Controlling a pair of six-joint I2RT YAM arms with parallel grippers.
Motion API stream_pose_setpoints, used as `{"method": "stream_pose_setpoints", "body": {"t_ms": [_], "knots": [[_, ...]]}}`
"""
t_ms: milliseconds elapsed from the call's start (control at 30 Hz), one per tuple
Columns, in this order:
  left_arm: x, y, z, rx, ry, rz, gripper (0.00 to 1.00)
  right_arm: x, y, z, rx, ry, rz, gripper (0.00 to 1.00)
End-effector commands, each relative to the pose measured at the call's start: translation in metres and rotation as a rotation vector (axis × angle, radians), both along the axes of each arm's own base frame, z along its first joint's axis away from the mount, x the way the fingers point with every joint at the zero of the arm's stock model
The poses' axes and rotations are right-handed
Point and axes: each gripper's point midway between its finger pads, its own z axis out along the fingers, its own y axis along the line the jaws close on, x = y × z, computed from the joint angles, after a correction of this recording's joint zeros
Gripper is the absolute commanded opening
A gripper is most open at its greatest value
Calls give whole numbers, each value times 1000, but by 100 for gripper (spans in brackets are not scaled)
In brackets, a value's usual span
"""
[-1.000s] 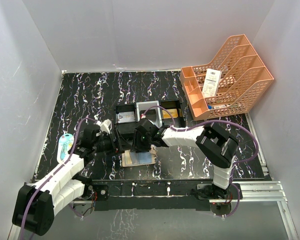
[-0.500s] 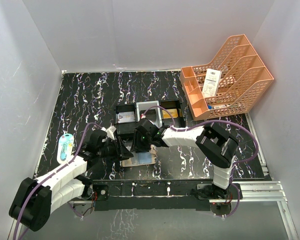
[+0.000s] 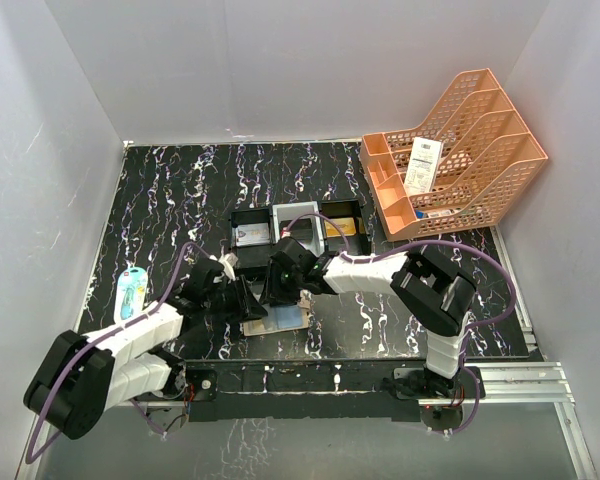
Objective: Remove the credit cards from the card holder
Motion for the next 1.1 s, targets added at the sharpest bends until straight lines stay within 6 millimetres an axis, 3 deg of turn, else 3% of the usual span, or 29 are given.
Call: {"method": "stream_pose_setpoints", "body": {"t_ms": [0,167,333,467,700,900,1067], "knots": [[10,-7,4,15,-37,-6,28,-6,4,1,25,10,19,34],[10,-9,3,12,-44,1,36,-7,9,13,67,4,35,38],[12,-12,8,5,-67,-5,41,-5,15,43,138,-32,46,44],[12,-16,11,-9,-79,-17,44,3,8,64,165,-62,6,49],[14,-31,21,-53,-109,-65,50,22,-31,75,124,-107,-128,53],[18,-58,43,-90,-157,-150,52,35,-69,82,107,-148,-246,56],[17,-77,34,-54,-135,-194,53,38,-91,86,104,-169,-322,58]]}}
